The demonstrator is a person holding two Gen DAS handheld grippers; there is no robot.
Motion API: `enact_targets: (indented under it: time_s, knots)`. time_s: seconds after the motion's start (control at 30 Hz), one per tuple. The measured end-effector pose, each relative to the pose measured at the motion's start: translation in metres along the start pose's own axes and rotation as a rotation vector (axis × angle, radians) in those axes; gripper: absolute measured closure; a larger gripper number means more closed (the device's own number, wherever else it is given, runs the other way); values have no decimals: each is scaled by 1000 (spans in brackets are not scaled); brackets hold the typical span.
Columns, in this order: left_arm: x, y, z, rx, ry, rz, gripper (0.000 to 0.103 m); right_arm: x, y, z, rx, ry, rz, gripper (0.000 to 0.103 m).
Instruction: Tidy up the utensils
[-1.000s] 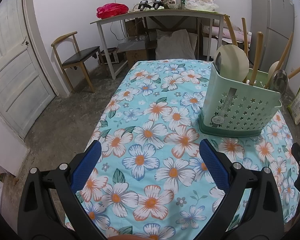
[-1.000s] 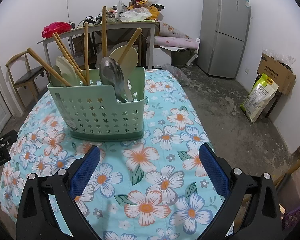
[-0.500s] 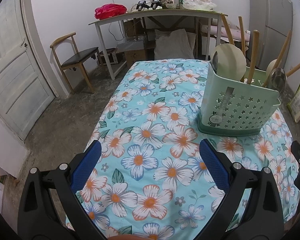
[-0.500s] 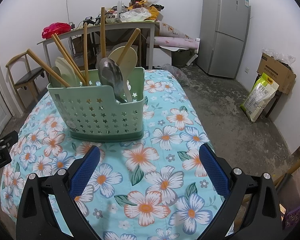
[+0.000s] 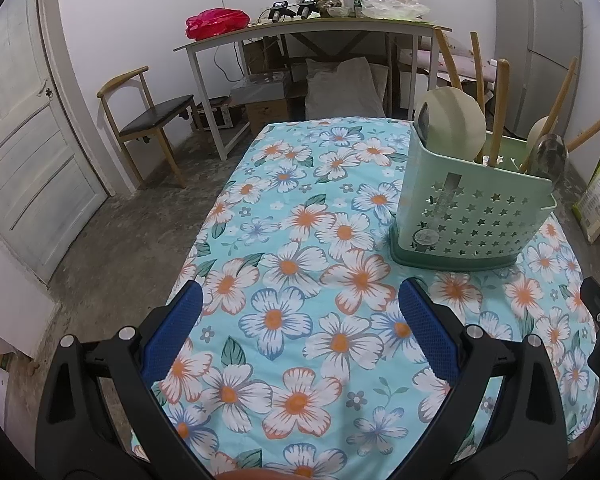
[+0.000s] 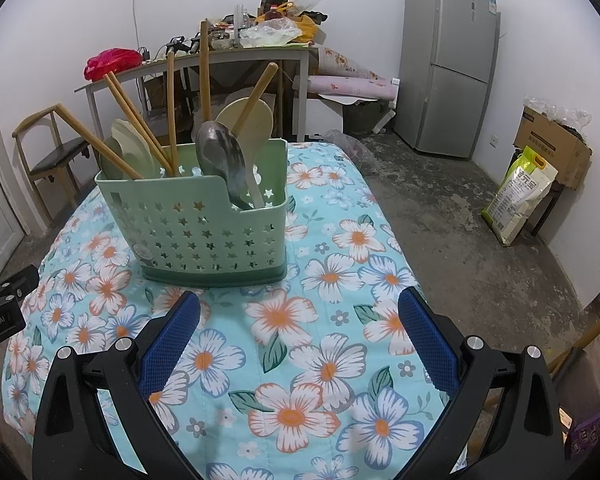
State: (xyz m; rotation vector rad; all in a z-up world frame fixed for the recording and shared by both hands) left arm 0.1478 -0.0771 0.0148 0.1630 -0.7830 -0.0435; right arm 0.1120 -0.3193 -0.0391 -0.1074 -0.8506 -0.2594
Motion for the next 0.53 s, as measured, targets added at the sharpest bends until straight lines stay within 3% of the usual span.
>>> enact_targets:
  time_s: [0.53]
  knots:
    - [0, 0, 0, 0, 5, -1, 8, -1, 0, 0, 0, 0, 0, 7]
Point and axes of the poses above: each gripper's, at about its wrist camera, not at the fingertips, and z roughly against the way its jaws point, y to its left, x to its top, the point moved 6 cm from there along -z, roughly the way its jaws point, and after that the axes turned 4 degrees about x, right-handed, at the moved point
